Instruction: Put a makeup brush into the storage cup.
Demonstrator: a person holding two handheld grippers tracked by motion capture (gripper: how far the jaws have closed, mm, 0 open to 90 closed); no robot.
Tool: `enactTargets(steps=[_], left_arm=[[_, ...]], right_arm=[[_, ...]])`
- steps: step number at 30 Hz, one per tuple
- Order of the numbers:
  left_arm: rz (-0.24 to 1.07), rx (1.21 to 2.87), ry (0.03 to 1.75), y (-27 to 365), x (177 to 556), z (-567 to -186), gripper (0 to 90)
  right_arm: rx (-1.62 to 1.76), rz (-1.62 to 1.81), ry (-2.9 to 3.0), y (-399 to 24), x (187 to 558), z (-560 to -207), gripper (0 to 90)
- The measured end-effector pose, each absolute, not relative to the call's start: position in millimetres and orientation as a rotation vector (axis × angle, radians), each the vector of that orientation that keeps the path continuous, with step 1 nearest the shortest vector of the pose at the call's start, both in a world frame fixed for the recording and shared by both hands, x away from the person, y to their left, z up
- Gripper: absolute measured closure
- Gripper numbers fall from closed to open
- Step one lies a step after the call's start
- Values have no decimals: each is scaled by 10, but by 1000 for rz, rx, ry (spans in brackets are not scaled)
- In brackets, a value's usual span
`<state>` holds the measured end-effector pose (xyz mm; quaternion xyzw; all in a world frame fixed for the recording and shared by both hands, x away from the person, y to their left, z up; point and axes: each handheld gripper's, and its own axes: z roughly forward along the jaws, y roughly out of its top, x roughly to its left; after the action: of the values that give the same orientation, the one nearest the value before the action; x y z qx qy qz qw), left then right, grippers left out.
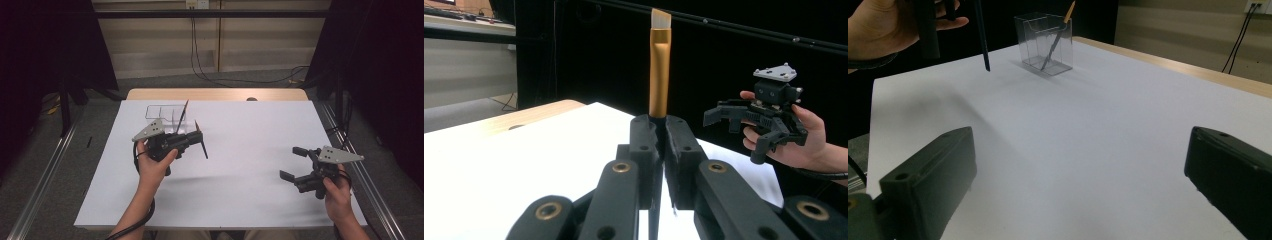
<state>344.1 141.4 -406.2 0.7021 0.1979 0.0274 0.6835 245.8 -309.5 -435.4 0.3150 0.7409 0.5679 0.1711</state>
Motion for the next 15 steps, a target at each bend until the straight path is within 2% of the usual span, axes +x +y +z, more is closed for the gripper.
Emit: enactTargets(steps=[15], left_arm=[[84, 1580, 455, 1463, 3469, -4007, 837]], right_arm=[[897, 1595, 2105, -3113, 2436, -4360, 0]])
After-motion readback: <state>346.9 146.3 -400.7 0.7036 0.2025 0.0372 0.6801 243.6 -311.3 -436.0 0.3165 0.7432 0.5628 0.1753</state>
